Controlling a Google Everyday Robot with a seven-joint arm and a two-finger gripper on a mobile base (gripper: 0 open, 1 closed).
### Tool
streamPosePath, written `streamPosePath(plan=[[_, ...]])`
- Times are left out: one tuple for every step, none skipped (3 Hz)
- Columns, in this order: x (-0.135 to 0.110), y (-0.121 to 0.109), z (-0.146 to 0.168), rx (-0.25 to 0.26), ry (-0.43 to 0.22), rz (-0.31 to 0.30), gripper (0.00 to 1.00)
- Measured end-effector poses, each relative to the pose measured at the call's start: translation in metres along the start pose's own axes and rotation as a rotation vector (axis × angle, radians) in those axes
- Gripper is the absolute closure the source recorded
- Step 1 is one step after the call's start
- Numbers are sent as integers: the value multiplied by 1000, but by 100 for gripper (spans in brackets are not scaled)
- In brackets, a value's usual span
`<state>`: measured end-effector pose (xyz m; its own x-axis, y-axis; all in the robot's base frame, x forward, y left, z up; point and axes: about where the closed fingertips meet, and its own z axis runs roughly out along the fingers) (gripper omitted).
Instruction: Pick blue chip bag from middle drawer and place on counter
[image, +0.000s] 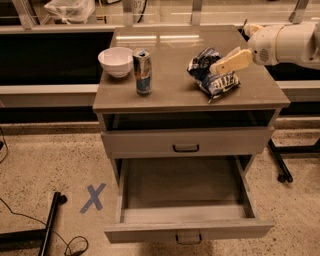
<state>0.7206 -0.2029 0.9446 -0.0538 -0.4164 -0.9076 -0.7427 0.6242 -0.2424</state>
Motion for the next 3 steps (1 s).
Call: streamPosePath(plan=[[-19,-14,-48,59,-17,-33,0],[-17,-35,-99,146,-26,-51,0],[-14,-38,-105,155,-24,-50,0]])
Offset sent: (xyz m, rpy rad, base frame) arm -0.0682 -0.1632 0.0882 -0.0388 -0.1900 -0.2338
